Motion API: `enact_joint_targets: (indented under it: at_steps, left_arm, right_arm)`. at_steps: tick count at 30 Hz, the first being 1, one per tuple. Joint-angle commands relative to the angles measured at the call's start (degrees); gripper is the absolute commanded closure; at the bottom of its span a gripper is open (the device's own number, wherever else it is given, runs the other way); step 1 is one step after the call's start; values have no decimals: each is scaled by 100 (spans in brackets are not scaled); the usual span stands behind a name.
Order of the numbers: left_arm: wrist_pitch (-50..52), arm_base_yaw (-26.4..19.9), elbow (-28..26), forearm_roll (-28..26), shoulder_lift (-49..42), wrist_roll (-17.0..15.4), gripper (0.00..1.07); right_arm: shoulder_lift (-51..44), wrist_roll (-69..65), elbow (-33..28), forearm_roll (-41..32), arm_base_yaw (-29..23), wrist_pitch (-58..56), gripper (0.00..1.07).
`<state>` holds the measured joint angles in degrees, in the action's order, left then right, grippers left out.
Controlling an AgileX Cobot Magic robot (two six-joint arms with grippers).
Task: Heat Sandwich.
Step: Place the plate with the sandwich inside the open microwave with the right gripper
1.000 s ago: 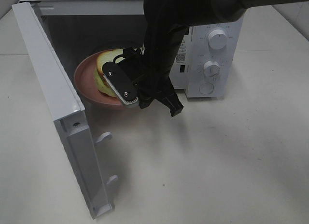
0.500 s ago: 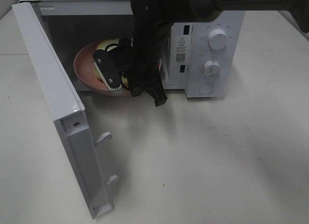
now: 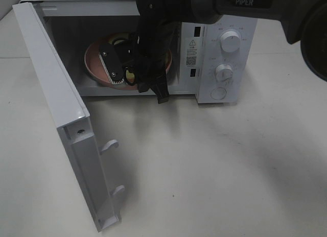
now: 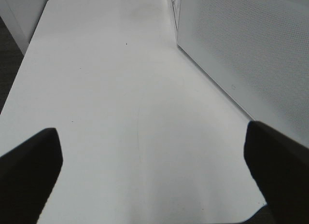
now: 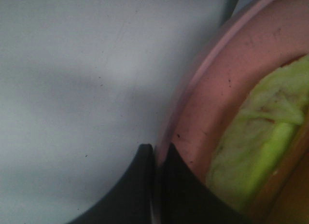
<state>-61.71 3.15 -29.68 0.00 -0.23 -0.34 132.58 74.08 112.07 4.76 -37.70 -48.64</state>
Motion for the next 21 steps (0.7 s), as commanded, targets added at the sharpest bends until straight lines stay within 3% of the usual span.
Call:
enact_joint_targets:
  at_steps: [1, 21]
  left_arm:
    - [29, -11, 6, 0, -97, -23, 9]
    - [29, -11, 6, 0, -97, -23, 9]
  right_arm:
    - [120, -183, 286, 63, 97, 69, 107]
    - [556, -143, 745, 92, 172, 579, 107]
